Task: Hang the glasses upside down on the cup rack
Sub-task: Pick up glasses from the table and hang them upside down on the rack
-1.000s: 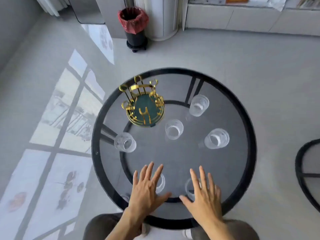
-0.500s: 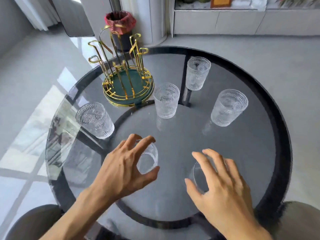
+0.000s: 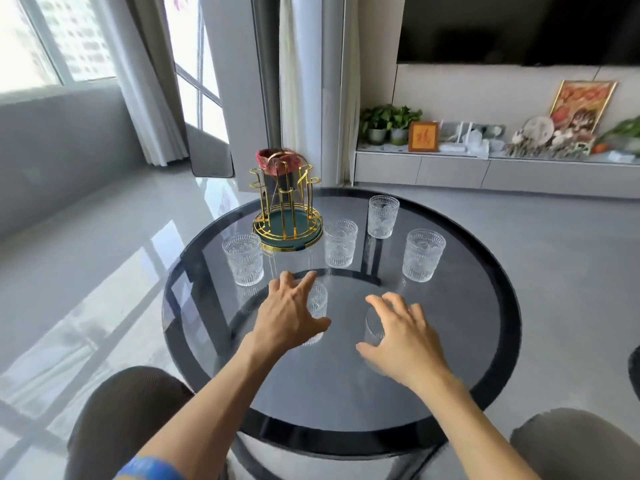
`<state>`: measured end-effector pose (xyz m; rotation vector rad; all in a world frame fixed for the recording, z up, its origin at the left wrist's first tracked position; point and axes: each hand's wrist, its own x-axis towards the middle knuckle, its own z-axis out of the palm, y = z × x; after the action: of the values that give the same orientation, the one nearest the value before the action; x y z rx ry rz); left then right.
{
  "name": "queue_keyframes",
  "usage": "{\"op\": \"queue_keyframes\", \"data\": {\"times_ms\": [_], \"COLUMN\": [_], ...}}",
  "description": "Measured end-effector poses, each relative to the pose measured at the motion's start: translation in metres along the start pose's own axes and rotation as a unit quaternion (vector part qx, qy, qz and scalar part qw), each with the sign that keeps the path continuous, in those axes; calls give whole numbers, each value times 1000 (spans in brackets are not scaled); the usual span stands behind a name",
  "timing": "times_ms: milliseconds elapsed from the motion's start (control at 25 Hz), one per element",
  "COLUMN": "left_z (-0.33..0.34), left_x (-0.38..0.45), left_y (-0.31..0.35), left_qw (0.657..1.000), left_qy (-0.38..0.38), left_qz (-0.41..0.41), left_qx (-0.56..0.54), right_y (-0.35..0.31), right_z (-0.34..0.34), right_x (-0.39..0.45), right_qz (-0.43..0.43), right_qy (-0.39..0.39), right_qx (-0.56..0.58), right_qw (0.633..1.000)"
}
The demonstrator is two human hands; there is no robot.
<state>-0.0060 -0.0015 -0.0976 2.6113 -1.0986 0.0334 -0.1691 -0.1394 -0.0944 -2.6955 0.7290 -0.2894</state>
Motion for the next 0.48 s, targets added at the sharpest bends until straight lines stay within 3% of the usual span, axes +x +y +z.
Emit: {"op": "queue_keyframes", "data": {"times_ms": [120,320,400,480], "left_z": [0,4,13,27], "left_x": [-2,9,3,-5], "left_y": [-3,-13,-16,-25], "left_qw": [1000,998,986,949], "left_qy": [-18,63,120,149], "left_qz": [0,2,10,-28], "left_qx": [-9,-20,-116,-276], "right_y": [14,16,13,8], "right_z": [-12,12,21,27], "right_x": [-12,-13,1,17], "right_qz": [-46,3,9,3], "right_qy": [-112,-31,-20,-16], "right_qx": [217,308,344,362], "right_qw": [969,951,939,932]}}
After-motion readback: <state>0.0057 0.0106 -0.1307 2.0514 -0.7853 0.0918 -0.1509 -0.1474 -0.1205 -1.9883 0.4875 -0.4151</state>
